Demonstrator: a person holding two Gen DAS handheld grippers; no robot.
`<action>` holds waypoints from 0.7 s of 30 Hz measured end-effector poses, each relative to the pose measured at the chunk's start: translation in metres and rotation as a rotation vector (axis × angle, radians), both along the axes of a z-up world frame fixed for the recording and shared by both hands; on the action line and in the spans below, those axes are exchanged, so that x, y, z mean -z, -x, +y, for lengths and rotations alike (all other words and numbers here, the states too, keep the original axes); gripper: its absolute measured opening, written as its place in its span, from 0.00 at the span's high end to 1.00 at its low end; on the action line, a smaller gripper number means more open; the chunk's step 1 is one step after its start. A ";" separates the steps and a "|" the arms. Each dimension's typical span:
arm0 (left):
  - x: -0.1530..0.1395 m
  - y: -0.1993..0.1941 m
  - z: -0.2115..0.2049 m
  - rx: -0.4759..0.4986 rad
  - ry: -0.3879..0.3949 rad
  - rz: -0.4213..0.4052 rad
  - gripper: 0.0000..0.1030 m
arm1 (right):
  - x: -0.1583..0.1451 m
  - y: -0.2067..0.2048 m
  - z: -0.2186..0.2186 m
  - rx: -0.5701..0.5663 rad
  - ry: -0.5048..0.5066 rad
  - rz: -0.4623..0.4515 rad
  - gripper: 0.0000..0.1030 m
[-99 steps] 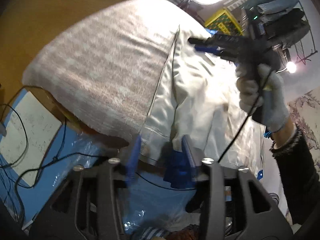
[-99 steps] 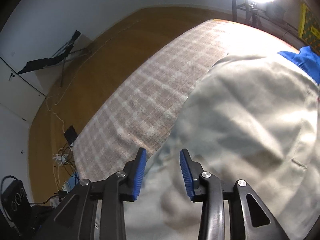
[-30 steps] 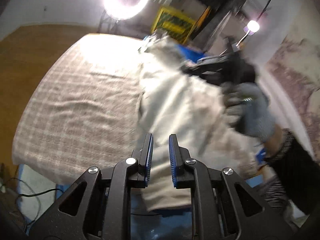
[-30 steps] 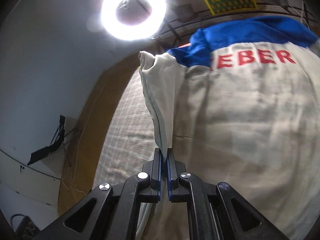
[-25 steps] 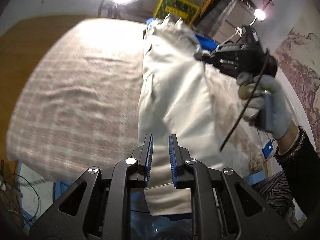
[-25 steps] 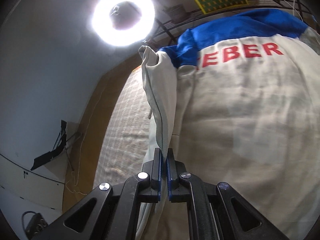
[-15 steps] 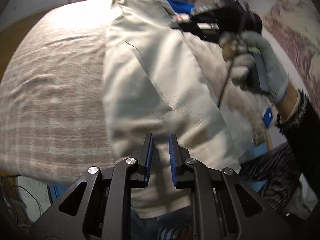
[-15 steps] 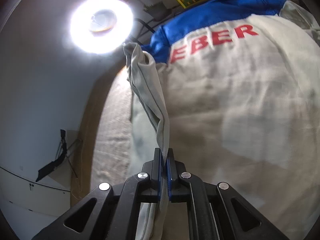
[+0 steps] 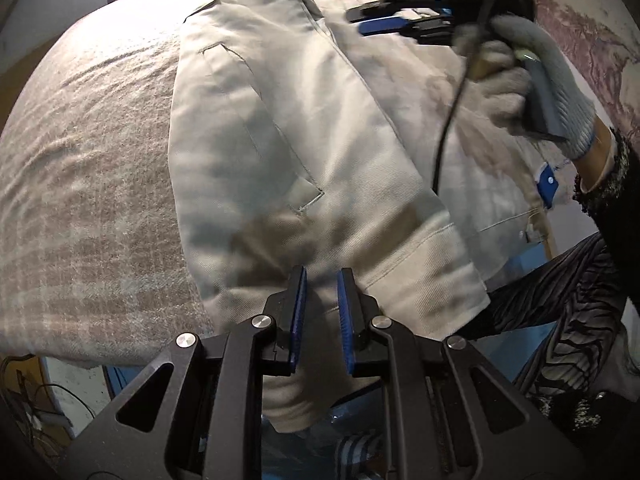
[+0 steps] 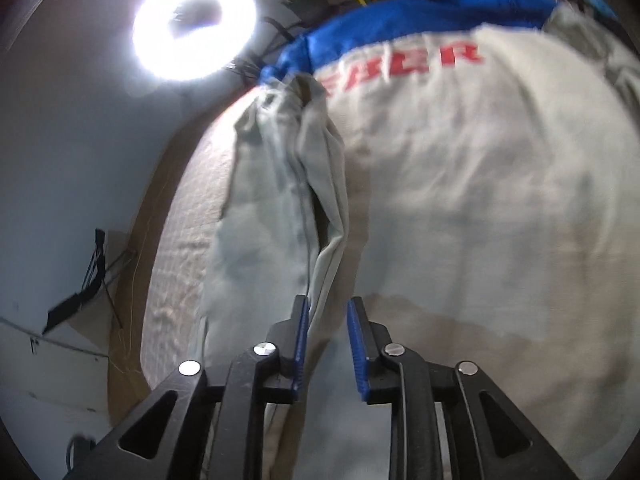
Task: Fold large clothes
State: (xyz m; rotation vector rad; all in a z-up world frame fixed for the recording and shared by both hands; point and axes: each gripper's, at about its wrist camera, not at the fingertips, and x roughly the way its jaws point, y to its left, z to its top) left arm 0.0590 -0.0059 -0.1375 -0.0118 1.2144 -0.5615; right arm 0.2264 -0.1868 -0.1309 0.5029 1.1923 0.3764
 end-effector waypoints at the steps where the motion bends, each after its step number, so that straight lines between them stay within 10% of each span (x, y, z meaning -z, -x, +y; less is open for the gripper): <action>1: -0.004 0.000 0.003 -0.007 0.020 -0.003 0.87 | -0.007 0.004 -0.005 -0.009 0.004 -0.018 0.75; 8: -0.022 0.003 0.012 -0.029 0.150 -0.021 0.87 | -0.077 0.046 -0.018 -0.125 -0.009 -0.206 0.70; 14: 0.000 0.010 -0.013 0.042 0.065 0.005 0.87 | -0.127 0.057 -0.016 -0.203 0.015 -0.367 0.67; 21: 0.006 0.009 -0.007 0.041 0.083 0.025 0.87 | -0.102 -0.006 0.028 -0.210 0.070 -0.363 0.67</action>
